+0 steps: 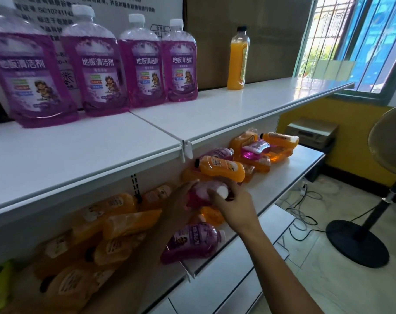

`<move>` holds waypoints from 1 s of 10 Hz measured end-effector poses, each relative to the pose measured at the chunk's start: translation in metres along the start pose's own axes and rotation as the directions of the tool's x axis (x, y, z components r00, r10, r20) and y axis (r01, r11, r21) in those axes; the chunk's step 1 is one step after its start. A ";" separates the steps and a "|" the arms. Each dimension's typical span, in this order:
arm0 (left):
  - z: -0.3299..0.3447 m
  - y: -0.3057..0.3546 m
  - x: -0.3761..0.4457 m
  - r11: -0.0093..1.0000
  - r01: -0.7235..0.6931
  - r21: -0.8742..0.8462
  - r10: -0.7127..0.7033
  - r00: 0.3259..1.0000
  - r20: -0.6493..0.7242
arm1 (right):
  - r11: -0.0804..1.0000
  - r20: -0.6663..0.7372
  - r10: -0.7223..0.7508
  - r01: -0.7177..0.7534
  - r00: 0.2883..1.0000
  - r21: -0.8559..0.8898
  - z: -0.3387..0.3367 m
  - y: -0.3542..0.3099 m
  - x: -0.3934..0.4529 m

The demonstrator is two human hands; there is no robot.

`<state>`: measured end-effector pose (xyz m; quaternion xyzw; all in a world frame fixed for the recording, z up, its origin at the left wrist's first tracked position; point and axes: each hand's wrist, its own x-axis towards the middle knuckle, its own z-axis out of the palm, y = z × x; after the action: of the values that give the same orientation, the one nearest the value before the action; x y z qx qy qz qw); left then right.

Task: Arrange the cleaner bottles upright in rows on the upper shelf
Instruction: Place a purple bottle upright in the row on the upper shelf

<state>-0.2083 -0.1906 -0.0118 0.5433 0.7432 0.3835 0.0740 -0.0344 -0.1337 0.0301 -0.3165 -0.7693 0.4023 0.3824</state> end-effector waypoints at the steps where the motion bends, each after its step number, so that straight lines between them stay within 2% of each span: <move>1: -0.009 0.031 -0.017 0.988 0.027 -0.155 -0.032 0.999 -0.030 | 0.984 -0.019 0.029 -0.025 0.999 0.177 -0.018 -0.013 -0.003; 2: -0.010 0.048 -0.030 0.930 -0.001 -0.368 -0.014 0.999 -0.038 | 0.959 0.009 0.011 -0.014 1.000 0.284 -0.035 -0.025 -0.010; 3: -0.013 0.076 -0.045 0.834 -0.030 -0.551 -0.002 0.998 -0.058 | 0.950 0.008 -0.021 0.018 1.000 0.310 -0.052 -0.034 -0.021; 5: -0.017 0.133 -0.066 0.628 0.080 -0.774 0.045 0.989 0.139 | 0.961 -0.033 -0.096 0.101 0.995 0.258 -0.090 -0.044 -0.045; 6: -0.019 0.157 -0.069 0.564 0.095 -0.820 0.098 0.979 0.180 | 0.947 -0.072 -0.126 0.141 0.989 0.289 -0.110 -0.054 -0.053; 8: -0.023 0.199 -0.057 0.563 0.046 -0.825 0.203 0.960 0.192 | 0.924 -0.189 -0.176 0.228 0.966 0.307 -0.147 -0.073 -0.059; 9: -0.026 0.217 -0.049 0.568 -0.007 -0.823 0.234 0.960 0.153 | 0.917 -0.229 -0.216 0.278 0.949 0.285 -0.162 -0.083 -0.057; 10: -0.030 0.230 -0.044 0.587 -0.089 -0.805 0.275 0.957 0.095 | 0.921 -0.170 -0.354 0.374 0.920 0.106 -0.174 -0.093 -0.056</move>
<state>-0.0337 -0.2168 0.1446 0.5646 0.4239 0.6187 0.3446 0.1239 -0.1566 0.1587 -0.1698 -0.7550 0.3512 0.5270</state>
